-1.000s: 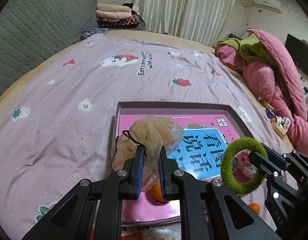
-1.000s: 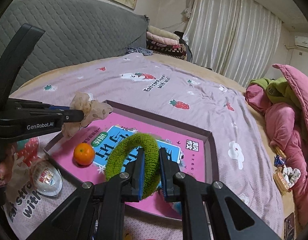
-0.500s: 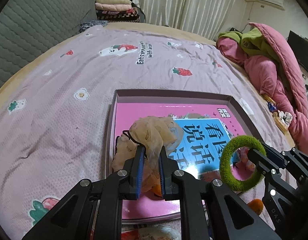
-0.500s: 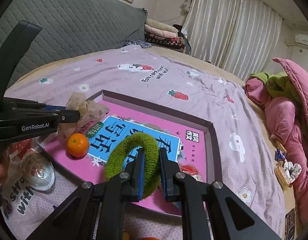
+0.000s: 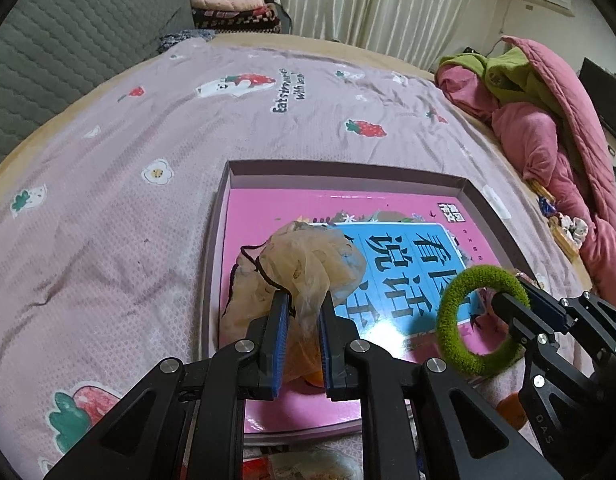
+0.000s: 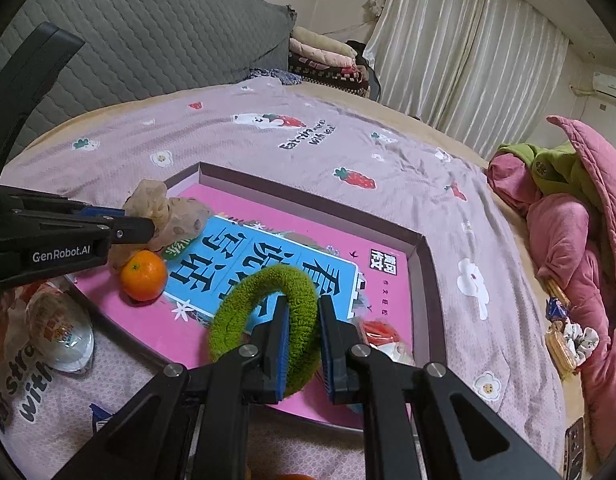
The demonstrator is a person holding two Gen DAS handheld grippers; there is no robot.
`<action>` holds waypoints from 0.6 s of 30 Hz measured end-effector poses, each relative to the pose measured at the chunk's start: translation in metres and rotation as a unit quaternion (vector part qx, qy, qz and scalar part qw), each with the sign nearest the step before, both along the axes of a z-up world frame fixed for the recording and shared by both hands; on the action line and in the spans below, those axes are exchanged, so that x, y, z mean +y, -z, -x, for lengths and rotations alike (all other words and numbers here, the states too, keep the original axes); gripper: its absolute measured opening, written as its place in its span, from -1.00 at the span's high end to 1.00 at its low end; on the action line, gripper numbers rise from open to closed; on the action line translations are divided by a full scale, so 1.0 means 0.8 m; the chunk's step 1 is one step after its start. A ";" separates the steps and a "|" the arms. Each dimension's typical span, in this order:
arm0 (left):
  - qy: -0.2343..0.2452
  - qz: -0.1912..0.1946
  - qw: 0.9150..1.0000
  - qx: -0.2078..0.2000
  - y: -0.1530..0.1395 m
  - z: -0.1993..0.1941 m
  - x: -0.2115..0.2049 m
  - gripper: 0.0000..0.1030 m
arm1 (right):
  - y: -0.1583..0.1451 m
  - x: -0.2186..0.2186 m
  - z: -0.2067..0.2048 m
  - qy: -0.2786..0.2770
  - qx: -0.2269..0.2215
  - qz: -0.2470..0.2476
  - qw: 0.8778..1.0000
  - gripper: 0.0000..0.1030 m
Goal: Organize objects
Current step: 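Carry the mesh fabric in the left tool and the ring in the right tool over the tray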
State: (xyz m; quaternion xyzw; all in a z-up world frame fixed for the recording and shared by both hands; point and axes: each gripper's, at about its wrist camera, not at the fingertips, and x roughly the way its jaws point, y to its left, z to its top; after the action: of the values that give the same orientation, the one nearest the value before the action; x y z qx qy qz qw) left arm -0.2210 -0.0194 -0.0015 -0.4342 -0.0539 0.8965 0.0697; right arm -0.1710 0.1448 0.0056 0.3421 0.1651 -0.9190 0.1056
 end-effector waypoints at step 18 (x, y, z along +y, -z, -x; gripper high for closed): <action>0.013 0.015 1.000 -0.002 0.003 -0.002 0.007 0.70 | 0.016 0.010 0.012 0.021 -0.024 -0.012 0.999 0.73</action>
State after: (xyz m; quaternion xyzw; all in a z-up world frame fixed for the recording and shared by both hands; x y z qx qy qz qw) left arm -0.2190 -0.0136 -0.0041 -0.4374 -0.0346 0.8955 0.0750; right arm -0.1808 0.1526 -0.0074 0.3686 0.1663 -0.9105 0.0865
